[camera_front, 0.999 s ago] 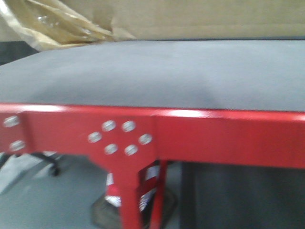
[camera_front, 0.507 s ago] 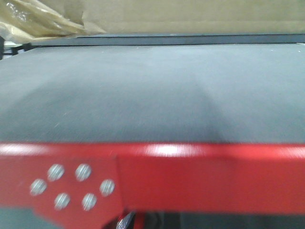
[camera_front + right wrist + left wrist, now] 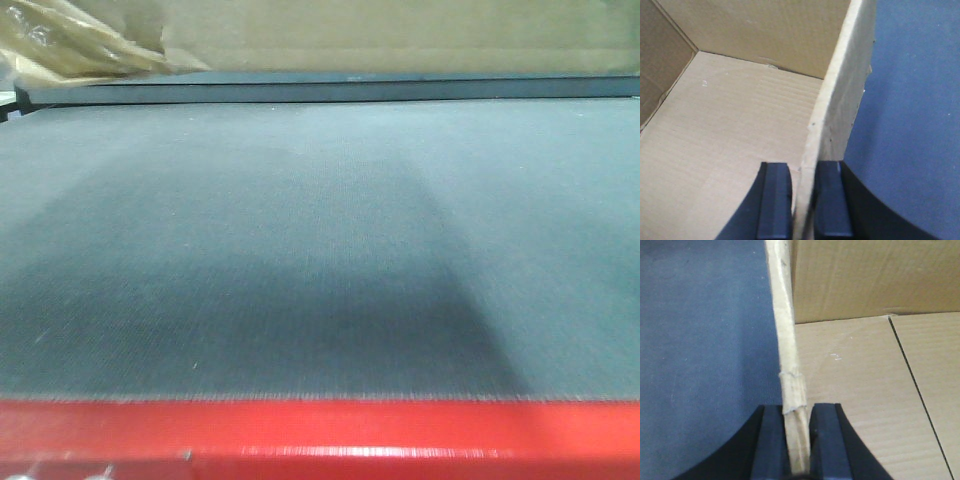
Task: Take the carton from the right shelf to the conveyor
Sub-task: 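Carry the carton with both grippers over the grey conveyor belt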
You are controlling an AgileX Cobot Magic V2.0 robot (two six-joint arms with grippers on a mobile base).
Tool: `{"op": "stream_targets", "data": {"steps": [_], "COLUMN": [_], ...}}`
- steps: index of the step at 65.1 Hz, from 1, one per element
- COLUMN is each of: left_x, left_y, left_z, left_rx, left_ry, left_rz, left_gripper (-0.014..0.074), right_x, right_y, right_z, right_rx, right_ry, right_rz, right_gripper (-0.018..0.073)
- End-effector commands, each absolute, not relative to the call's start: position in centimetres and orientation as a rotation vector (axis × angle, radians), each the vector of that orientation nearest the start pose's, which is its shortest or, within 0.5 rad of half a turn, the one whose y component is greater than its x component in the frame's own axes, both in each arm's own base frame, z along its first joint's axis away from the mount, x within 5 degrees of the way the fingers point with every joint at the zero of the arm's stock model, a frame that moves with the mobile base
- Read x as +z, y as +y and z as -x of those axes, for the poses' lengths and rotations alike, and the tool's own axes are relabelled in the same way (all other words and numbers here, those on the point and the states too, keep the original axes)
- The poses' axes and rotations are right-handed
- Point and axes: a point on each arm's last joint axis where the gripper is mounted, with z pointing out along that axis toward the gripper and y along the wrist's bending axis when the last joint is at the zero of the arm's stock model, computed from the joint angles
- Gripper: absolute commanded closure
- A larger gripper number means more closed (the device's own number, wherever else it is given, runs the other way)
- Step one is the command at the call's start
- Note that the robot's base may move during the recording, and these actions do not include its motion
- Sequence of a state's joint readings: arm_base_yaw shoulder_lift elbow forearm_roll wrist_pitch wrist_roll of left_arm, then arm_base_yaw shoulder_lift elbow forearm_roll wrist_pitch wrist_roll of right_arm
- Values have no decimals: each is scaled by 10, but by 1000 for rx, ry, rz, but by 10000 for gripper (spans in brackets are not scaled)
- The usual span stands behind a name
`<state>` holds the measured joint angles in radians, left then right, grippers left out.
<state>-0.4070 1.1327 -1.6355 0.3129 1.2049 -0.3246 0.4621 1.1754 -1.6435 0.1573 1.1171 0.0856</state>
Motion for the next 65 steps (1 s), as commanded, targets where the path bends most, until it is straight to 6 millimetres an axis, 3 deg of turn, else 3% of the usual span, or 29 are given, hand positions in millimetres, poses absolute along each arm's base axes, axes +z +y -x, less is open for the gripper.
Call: {"op": "stream_targets", "data": {"steps": [1, 65], "left_x": [511, 511], "left_y": [-31, -31], "left_z": [-176, -176], "left_rx": [158, 158], "left_ry": [2085, 2085], "left_rz": [-9, -9], "left_gripper": [605, 605], "right_x": [505, 506], "right_y": [92, 92], "right_z": [-175, -175], "right_rx": [402, 403], "right_ry": [2094, 2092], "right_rz": [419, 419], "right_gripper": [628, 628]}}
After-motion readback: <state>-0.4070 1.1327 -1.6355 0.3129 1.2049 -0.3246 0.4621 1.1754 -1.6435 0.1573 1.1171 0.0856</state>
